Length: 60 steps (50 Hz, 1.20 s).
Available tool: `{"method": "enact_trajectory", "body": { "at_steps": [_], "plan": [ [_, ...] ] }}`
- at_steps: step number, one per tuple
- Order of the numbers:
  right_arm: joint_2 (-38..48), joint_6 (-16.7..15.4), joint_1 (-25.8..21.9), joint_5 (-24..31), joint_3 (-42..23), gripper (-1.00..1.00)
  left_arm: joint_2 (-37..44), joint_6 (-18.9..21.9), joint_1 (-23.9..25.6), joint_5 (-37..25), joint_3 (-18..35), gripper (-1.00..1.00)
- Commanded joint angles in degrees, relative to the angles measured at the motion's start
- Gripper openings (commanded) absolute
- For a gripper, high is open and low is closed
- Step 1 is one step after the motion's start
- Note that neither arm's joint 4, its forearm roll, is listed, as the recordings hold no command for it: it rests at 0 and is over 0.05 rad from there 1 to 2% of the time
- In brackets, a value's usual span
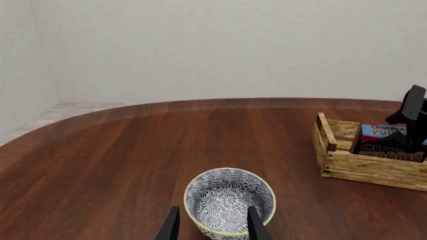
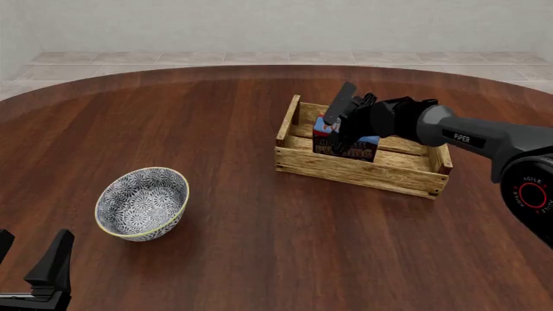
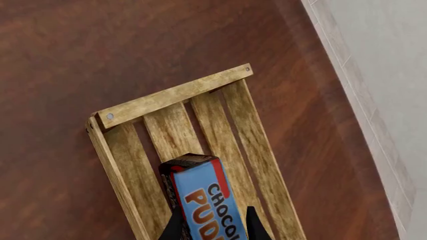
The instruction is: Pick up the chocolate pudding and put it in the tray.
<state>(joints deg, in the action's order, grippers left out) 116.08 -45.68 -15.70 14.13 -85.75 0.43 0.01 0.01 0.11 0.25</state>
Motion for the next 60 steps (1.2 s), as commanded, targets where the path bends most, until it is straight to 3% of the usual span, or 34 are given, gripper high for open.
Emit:
{"method": "enact_trajectory", "body": {
  "at_steps": [1, 49, 50, 60],
  "plan": [
    [0.17, 1.61, -0.08, -0.51, 0.07, -1.00, 0.00, 0.00, -0.01, 0.00, 0.00, 1.00],
    [2.74, 3.05, 0.73, -0.49, -1.85, -1.00, -0.01, -0.01, 0.00, 0.00, 0.00, 1.00],
    [2.50, 3.12, 0.53, -0.47, -1.57, 1.00, 0.00, 0.01, 0.01, 0.00, 0.00, 1.00],
    [2.82, 3.78, 1.03, 0.51, -3.00, 1.00, 0.00, -0.01, 0.00, 0.00, 0.00, 1.00]
  ]
}}
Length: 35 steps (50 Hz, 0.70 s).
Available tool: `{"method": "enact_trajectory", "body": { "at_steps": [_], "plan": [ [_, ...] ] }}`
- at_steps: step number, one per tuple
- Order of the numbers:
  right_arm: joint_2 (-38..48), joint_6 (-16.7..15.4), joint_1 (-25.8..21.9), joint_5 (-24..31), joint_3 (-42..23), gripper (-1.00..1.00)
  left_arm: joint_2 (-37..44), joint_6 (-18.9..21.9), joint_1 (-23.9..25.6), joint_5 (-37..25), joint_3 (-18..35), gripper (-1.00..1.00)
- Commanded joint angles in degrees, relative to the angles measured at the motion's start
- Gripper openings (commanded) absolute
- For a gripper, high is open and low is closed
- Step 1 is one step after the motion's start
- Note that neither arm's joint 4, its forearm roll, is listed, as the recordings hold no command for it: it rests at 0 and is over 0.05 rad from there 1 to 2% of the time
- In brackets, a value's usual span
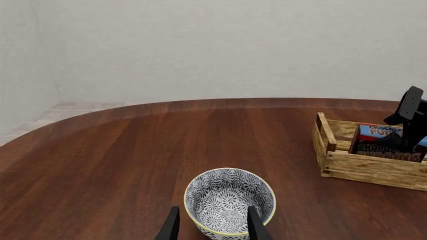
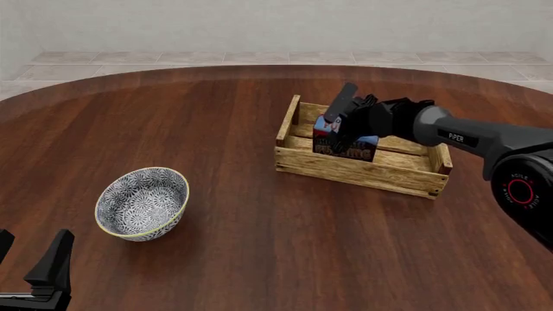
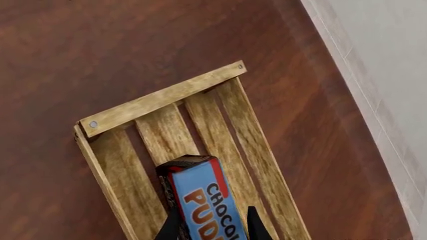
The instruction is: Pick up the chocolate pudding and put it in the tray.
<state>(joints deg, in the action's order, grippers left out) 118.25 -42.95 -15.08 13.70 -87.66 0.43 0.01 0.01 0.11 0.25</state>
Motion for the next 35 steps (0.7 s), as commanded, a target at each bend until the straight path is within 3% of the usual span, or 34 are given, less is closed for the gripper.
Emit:
{"method": "enact_trajectory", "body": {
  "at_steps": [1, 35],
  "plan": [
    [0.54, 1.21, 0.23, 0.98, -1.01, 1.00, 0.00, 0.00, 0.00, 0.00, 0.00, 1.00],
    [-5.94, 2.01, -0.20, 4.94, -2.01, 1.00, 0.00, -0.01, -0.01, 0.00, 0.00, 1.00]
  ]
}}
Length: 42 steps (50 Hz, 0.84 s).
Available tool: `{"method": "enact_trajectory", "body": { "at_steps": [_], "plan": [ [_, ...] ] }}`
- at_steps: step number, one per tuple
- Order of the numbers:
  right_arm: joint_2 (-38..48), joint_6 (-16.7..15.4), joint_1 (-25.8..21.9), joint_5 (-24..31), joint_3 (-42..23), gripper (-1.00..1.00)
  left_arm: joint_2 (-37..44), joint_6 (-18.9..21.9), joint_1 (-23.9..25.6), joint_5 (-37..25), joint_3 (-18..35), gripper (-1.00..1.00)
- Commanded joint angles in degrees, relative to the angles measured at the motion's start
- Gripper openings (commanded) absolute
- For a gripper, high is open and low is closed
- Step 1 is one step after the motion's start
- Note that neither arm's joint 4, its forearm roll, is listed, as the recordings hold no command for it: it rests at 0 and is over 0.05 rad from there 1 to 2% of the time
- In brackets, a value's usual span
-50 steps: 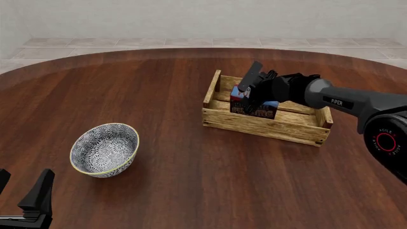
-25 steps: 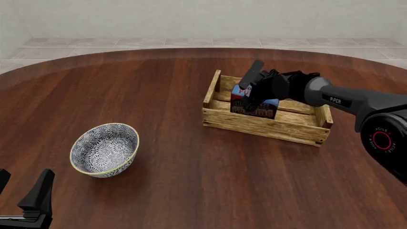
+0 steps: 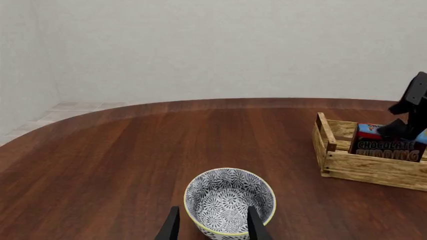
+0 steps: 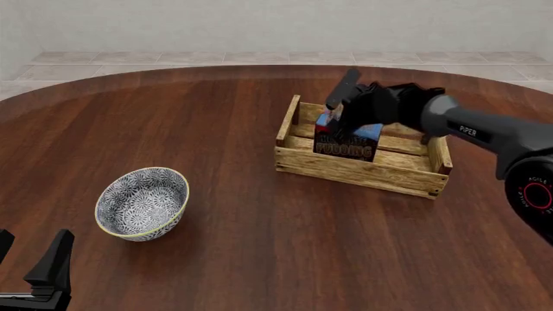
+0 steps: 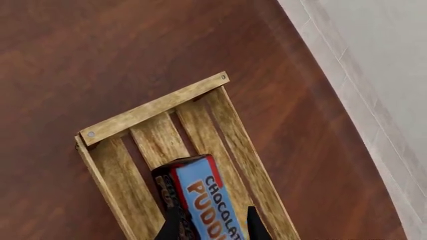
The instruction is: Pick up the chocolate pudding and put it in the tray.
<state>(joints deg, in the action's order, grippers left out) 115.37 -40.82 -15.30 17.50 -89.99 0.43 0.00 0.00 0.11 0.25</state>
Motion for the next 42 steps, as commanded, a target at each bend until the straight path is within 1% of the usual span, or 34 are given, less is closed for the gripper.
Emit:
{"method": "enact_trajectory", "body": {
  "at_steps": [1, 7, 10, 12, 15, 17, 20, 21, 24, 25, 26, 27, 29, 30, 35, 38, 39, 41, 42],
  "plan": [
    [-3.86, -0.12, -0.42, 1.28, 0.89, 1.00, 0.00, 0.00, -0.01, 0.00, 0.00, 1.00],
    [-6.97, 0.02, -0.04, 1.77, 1.84, 1.00, -0.01, 0.00, 0.00, 0.00, 0.00, 1.00],
    [-10.36, -0.12, -0.54, 1.63, 4.28, 1.00, 0.01, 0.01, 0.00, 0.00, 0.00, 1.00],
    [-14.63, 1.24, -1.77, 1.42, 6.11, 1.00, 0.01, -0.01, 0.01, 0.00, 0.00, 1.00],
    [-20.12, 0.43, -1.59, 1.13, 8.93, 1.00, -0.01, 0.01, 0.00, 0.00, 0.00, 1.00],
    [-24.80, 1.24, -2.35, 1.45, 10.88, 1.00, 0.00, 0.01, -0.02, 0.00, 0.00, 1.00],
    [-31.29, 1.48, -2.85, 1.66, 13.52, 1.00, 0.01, 0.00, 0.00, 0.00, 0.00, 1.00],
    [-34.12, 1.69, -3.72, 2.42, 14.88, 1.00, 0.00, 0.00, -0.01, 0.00, 0.00, 1.00],
    [-40.17, 1.19, -3.91, 2.63, 18.62, 1.00, 0.00, 0.01, 0.00, 0.00, 0.00, 1.00],
    [-41.94, 1.44, -4.06, 2.95, 19.50, 1.00, 0.01, 0.00, 0.00, 0.00, 0.00, 1.00],
    [-41.95, 1.44, -4.06, 2.94, 19.52, 1.00, 0.01, 0.00, 0.00, 0.00, 0.00, 1.00],
    [-45.98, 1.70, -5.06, 3.63, 21.96, 1.00, 0.01, 0.00, 0.01, 0.00, 0.00, 1.00],
    [-47.43, 1.74, -4.89, 3.72, 22.84, 1.00, 0.00, 0.00, 0.00, 0.00, 0.00, 1.00],
    [-49.56, 1.52, -4.33, 3.37, 24.16, 1.00, 0.00, 0.00, 0.00, 0.00, 0.00, 1.00],
    [-57.95, 1.76, -5.30, 5.53, 28.75, 1.00, 0.00, 0.01, 0.00, 0.00, 0.00, 1.00],
    [-60.00, 1.73, -4.86, 5.43, 30.29, 1.00, -0.01, -0.01, 0.00, 0.00, 0.00, 1.00],
    [-62.75, 2.21, -4.90, 5.78, 31.77, 1.00, 0.00, -0.01, 0.01, 0.00, 0.00, 1.00],
    [-63.80, 2.31, -4.51, 5.73, 32.30, 1.00, 0.00, 0.00, 0.00, 0.00, 0.00, 1.00],
    [-66.17, 3.03, -5.00, 6.28, 33.52, 1.00, -0.01, 0.00, 0.00, 0.00, 0.00, 1.00]
  ]
}}
